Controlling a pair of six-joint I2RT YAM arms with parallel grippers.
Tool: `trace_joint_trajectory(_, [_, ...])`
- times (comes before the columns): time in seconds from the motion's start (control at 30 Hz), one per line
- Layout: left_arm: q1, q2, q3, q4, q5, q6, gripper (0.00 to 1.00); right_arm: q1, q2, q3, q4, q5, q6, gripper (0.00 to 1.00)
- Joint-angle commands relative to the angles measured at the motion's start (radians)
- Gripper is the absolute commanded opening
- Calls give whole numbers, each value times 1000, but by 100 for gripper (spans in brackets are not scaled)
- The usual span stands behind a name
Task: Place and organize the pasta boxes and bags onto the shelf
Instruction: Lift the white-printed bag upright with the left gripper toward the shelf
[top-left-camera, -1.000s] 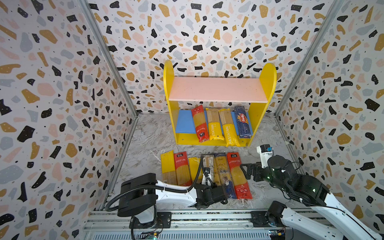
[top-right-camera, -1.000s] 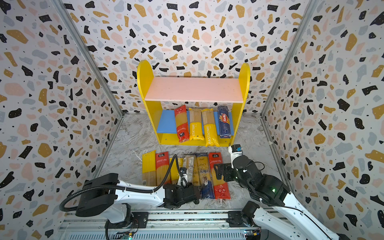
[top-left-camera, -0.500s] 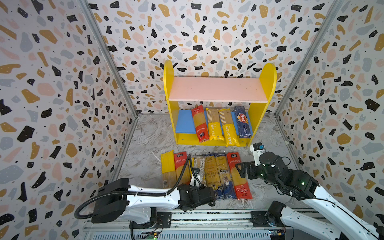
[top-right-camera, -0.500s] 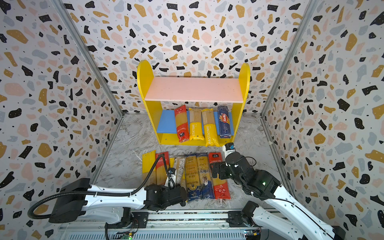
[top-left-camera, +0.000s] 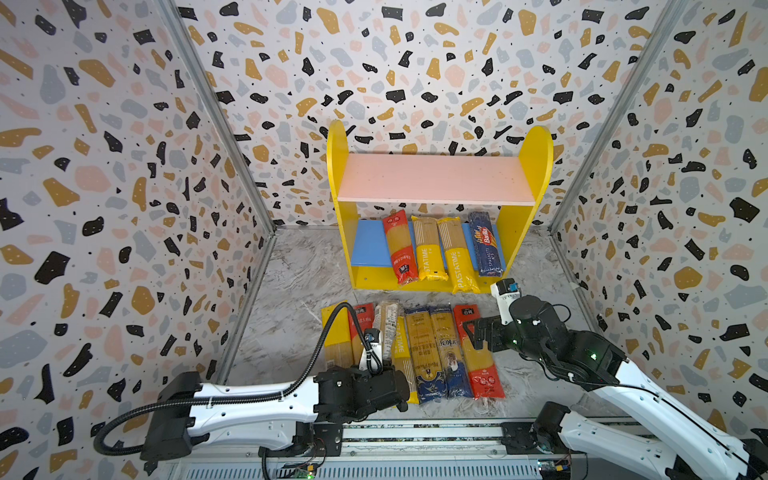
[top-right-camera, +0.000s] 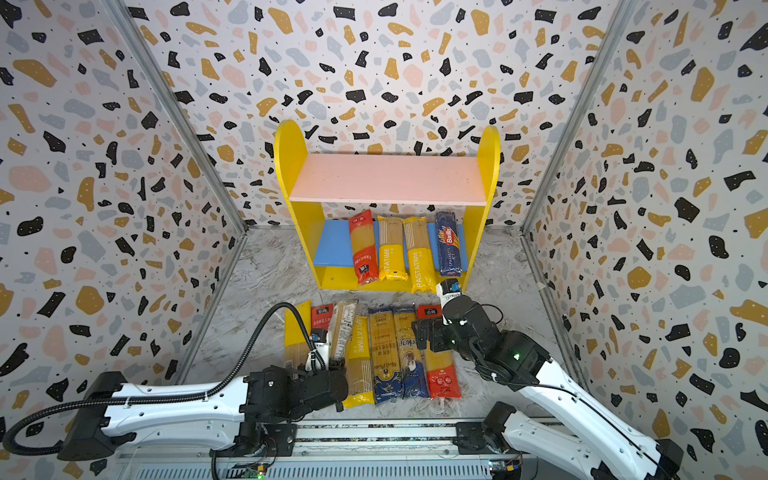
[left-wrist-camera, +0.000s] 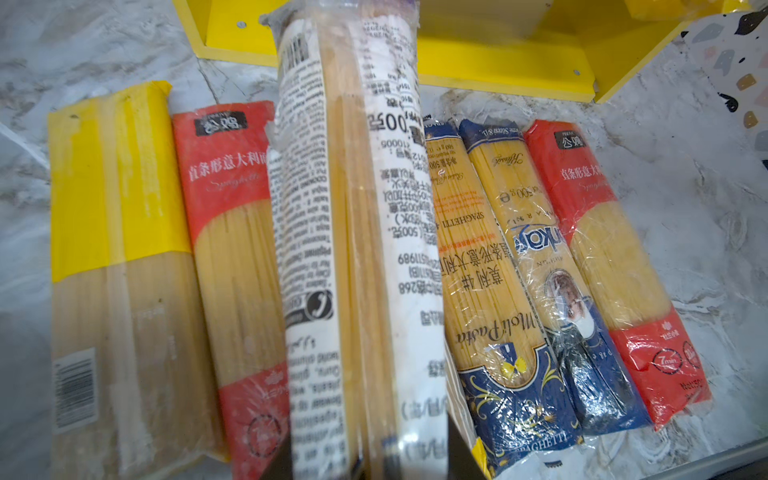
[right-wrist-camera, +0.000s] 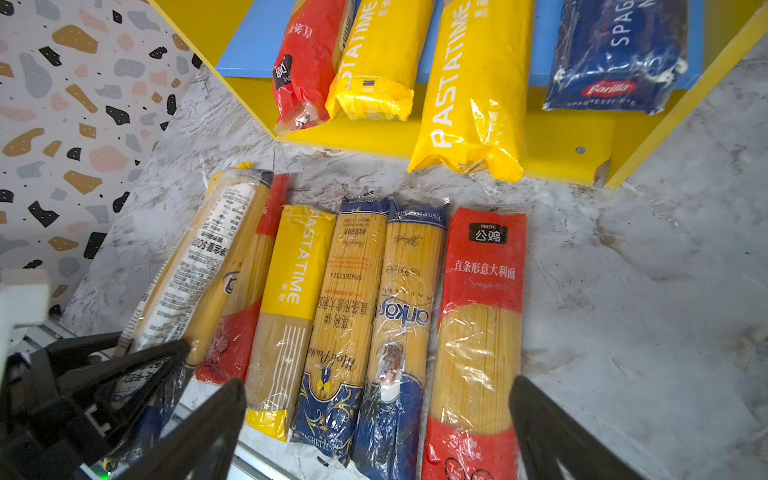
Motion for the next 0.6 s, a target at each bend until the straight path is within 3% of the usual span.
trace_joint_trajectory(0.0, [-4,-48,77,-56,-149,17,0,3,6,50,17,-5,-15,99])
trace_joint_trajectory(0.33, [13,-50,239,-118,-294,130,0,3,27,95,15,-10,-28,99])
trace_joint_trajectory(0.57, [209,-10,294,35,-216,394,0,3,40,124,12,-9,-38,99])
